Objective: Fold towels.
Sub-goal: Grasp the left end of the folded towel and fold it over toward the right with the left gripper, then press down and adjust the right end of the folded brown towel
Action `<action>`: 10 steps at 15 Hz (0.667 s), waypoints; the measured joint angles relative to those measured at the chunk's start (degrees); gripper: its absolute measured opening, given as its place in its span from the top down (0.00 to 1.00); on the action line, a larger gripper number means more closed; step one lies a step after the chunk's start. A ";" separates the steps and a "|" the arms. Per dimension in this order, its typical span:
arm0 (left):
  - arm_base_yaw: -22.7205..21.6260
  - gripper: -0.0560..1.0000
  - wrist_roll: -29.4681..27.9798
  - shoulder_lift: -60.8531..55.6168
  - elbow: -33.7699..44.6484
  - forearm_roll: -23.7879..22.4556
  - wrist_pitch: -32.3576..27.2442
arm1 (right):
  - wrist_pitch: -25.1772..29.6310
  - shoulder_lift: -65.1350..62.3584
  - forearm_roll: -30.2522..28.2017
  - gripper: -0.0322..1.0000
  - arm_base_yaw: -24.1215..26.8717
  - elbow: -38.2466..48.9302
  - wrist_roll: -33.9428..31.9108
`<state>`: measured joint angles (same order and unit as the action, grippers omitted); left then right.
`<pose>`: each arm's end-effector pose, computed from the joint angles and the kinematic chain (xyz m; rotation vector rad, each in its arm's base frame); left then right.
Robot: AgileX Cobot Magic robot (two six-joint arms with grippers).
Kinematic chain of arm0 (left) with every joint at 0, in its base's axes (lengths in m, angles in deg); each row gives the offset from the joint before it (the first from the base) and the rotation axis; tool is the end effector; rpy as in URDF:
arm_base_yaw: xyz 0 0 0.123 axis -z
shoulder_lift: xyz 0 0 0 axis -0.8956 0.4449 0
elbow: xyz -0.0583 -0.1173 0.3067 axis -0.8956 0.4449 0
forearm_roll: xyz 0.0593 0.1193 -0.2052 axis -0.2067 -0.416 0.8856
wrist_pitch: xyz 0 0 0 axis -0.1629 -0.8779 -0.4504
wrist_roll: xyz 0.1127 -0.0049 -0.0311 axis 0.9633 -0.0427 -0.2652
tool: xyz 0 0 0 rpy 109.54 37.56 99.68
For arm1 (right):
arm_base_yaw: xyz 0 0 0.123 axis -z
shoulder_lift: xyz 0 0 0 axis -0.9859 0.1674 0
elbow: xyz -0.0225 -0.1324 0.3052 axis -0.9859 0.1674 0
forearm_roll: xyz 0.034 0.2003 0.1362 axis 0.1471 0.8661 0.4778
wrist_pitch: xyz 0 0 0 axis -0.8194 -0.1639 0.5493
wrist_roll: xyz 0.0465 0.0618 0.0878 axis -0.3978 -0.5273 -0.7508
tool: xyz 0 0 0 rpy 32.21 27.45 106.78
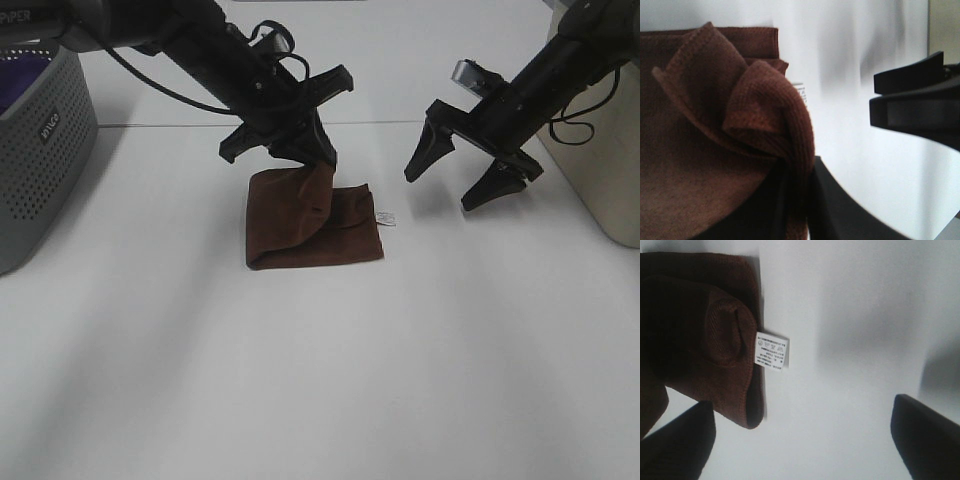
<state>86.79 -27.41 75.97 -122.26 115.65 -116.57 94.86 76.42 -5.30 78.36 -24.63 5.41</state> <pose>0.4892 -0.2732 0.1913 -0.0139 2.7508 -0.9939 0.5043 0.0765 0.1490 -0.1072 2.9540 0.7973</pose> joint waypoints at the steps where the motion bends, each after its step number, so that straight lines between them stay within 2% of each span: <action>1: 0.52 0.74 -1.03 0.34 -0.17 0.11 2.06 | 0.00 0.00 0.06 0.11 0.00 0.00 0.00; 3: 1.03 0.54 -1.60 0.80 -0.17 1.55 3.32 | 0.06 0.00 0.06 0.11 0.00 0.00 0.00; 5: 1.09 0.41 -0.86 0.97 -0.17 4.81 3.32 | 0.69 0.00 0.40 0.11 0.00 0.00 0.00; 8: -0.34 0.39 4.93 -0.23 -0.17 5.73 2.29 | 2.86 0.00 4.81 0.11 0.00 0.00 1.38; 10: -3.78 0.39 7.22 -1.72 -0.92 3.50 0.11 | 3.15 0.00 10.94 0.11 -0.57 0.00 3.72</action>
<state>83.00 -20.19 74.25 -123.18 119.15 -116.46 98.01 76.42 5.65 77.79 -24.63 9.13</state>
